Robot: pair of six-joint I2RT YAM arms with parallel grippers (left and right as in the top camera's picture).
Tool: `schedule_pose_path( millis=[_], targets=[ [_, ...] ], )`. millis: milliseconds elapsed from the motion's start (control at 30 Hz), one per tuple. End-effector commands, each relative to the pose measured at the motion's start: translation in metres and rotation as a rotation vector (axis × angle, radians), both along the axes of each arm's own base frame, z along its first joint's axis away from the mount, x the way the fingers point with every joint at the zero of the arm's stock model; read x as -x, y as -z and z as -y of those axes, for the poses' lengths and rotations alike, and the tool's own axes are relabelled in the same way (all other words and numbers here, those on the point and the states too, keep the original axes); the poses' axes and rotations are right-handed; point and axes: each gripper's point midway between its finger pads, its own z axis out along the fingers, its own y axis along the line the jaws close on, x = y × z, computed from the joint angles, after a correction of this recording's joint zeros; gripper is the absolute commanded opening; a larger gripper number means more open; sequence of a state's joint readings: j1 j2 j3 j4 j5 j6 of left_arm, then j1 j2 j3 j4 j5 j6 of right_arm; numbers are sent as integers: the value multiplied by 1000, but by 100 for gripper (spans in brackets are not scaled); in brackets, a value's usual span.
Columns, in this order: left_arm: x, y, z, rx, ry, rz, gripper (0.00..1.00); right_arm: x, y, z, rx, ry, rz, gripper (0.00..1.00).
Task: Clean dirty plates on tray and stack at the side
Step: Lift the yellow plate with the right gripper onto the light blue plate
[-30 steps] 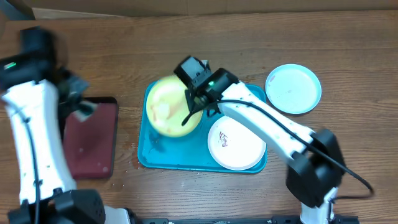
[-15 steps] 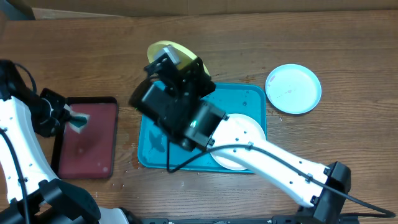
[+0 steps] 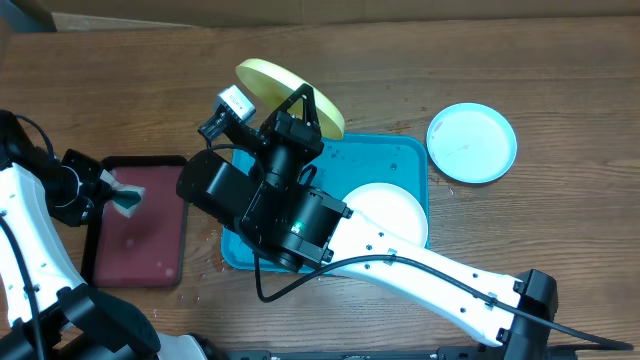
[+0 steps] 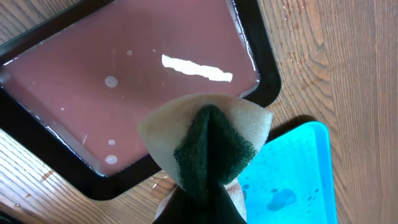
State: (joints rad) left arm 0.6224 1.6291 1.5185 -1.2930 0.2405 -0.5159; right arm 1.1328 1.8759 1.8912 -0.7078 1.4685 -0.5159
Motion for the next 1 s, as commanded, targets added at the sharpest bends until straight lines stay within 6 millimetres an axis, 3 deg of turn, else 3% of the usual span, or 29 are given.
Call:
schedule_pose_path(
  millis=[0,100,233,367,433,600,733,867,967],
  targets=[
    [-1,2,2,11,23,9,4,-3,-12,13,-109,54,65,4],
    [-1,2,2,12,23,9,4,-17,-8,31,-182,100,85,4],
    [-1,2,3,13,23,7,4,-45,11,72,-304,187,74,3],
    [-1,2,3,13,23,7,4,-65,71,108,-523,214,-215,4],
    [-1,2,2,11,23,10,4,-74,107,139,-764,293,-413,4],
    [-1,2,2,11,23,10,4,-92,143,211,-1141,447,-632,4],
    [-1,2,2,11,23,10,4,-94,166,276,-1298,552,-692,4],
    [-2,1,2,11,23,12,4,-80,194,343,-1344,722,-669,4],
    [-3,1,2,8,25,16,4,-70,216,370,-1355,794,-665,4]
  ],
)
